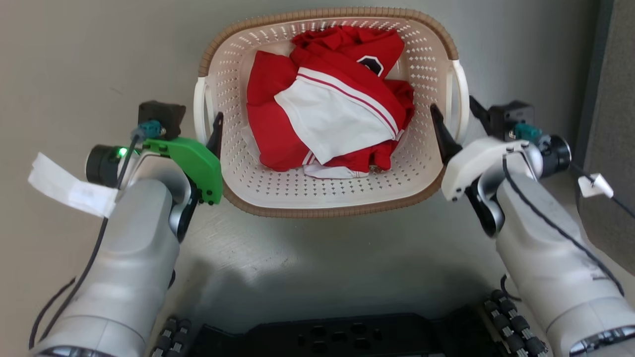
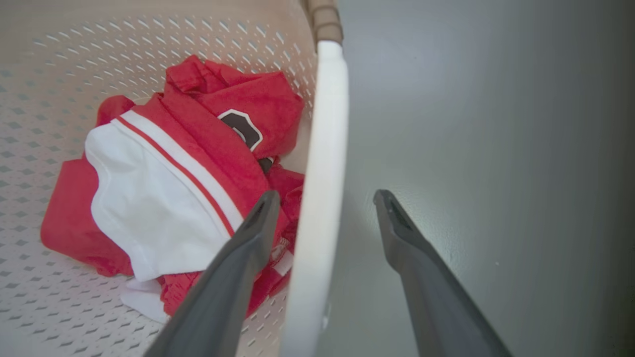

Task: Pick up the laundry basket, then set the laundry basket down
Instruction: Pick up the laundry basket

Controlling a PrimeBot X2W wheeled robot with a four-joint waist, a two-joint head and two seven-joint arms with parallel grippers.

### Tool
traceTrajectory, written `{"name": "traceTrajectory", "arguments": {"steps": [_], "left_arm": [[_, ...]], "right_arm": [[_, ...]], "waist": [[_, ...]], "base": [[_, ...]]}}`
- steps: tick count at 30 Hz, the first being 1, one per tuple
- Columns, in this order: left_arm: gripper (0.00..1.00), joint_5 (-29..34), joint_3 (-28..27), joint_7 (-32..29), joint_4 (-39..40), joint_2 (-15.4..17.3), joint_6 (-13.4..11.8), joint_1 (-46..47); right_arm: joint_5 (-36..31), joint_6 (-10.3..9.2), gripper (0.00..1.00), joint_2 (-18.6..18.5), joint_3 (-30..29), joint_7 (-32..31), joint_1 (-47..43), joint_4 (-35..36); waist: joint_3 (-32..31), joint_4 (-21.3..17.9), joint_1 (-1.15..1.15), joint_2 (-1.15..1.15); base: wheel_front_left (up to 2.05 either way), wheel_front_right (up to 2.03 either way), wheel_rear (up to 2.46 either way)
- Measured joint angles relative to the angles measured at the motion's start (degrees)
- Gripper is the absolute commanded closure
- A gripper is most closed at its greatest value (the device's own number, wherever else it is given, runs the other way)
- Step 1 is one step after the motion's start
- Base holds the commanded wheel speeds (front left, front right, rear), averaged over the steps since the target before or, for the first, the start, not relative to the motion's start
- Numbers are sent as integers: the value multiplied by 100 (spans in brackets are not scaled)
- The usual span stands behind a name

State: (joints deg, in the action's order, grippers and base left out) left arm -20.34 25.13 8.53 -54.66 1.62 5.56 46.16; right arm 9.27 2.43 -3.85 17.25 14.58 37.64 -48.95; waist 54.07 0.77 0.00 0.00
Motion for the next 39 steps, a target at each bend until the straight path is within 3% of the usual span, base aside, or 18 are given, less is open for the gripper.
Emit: {"name": "traceTrajectory", "arguments": {"steps": [6, 7, 8, 24, 39], "left_arm": [[0, -51, 29, -81, -280, -25, 52, 283], [68, -62, 41, -113, -332, -31, 56, 322], [100, -81, 46, -160, -396, -41, 71, 361], [100, -359, 149, -272, -817, -232, 152, 631], [100, -1016, 459, -616, -1051, -247, 182, 376]], "right_arm": [[93, -2, 0, 5, -7, 0, 273, -181], [121, -1, 67, 5, -8, 0, 302, -216], [153, 0, 100, 7, -8, 1, 326, -256], [366, 59, 100, 164, 41, 79, 506, -700], [550, 213, 100, 215, 316, 14, 561, -1394]], "waist": [[80, -30, 0, 0], [86, -32, 0, 0], [92, -34, 0, 0], [77, -22, -1, 0], [-433, -142, 0, 0]], "base": [[0, 0, 0], [0, 0, 0], [0, 0, 0], [0, 0, 0], [0, 0, 0]]}}
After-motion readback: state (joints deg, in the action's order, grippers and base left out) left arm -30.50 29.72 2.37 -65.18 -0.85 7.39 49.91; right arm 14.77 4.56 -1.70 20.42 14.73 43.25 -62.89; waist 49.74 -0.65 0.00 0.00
